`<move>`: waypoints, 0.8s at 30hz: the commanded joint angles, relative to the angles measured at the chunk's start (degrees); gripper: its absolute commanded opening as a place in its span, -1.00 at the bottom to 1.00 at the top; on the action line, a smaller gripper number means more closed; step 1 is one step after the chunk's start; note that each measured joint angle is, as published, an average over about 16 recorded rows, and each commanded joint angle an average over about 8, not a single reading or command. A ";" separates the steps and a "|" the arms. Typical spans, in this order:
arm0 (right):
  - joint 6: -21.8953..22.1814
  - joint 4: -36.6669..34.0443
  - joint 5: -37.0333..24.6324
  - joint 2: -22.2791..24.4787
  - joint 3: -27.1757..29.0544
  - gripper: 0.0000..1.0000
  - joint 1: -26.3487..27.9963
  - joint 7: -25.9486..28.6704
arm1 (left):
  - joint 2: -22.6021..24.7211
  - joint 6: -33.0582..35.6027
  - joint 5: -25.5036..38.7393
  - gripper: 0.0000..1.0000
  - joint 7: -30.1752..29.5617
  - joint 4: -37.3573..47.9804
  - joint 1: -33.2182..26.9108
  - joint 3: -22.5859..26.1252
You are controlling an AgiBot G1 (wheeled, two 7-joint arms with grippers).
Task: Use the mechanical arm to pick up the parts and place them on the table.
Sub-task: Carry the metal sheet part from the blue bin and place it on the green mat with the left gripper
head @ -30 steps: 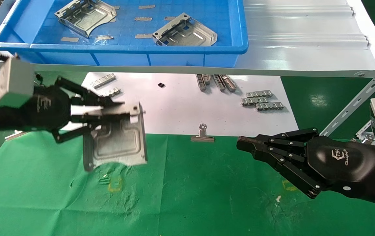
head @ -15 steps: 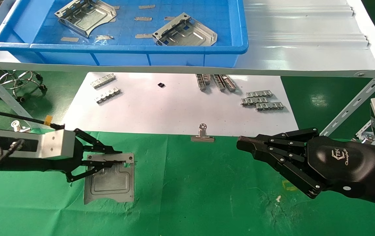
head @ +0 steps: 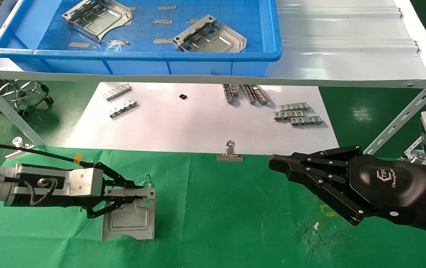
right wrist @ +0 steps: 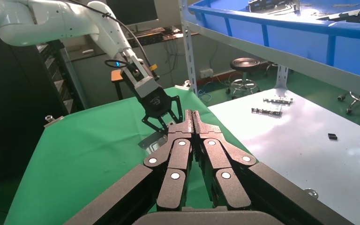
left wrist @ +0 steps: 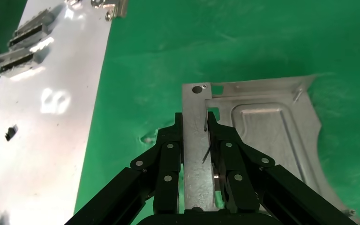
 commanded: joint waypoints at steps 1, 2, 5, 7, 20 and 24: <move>0.00 0.00 0.00 0.00 0.00 -1.00 0.00 0.00 | 0.43 -0.42 0.41 -0.66 0.67 0.82 0.21 0.21; 0.00 0.00 0.00 0.00 0.00 -1.00 0.00 0.00 | 0.59 -0.58 0.51 -0.41 1.04 1.18 0.29 0.25; 0.00 0.00 0.00 0.00 0.00 -1.00 0.00 0.00 | 1.06 -0.88 0.65 0.34 1.95 2.28 0.43 0.29; 0.00 0.00 0.00 0.00 0.00 -1.00 0.00 0.00 | 1.35 -0.80 0.55 0.79 2.35 3.07 0.40 0.25; 0.00 0.00 0.00 0.00 0.00 -1.00 0.00 0.00 | 3.10 0.25 0.23 1.00 5.31 7.63 -0.78 0.05; 0.00 0.00 0.00 0.00 0.00 -1.00 0.00 0.00 | 3.01 1.53 -0.63 1.00 6.04 8.44 -1.40 -0.44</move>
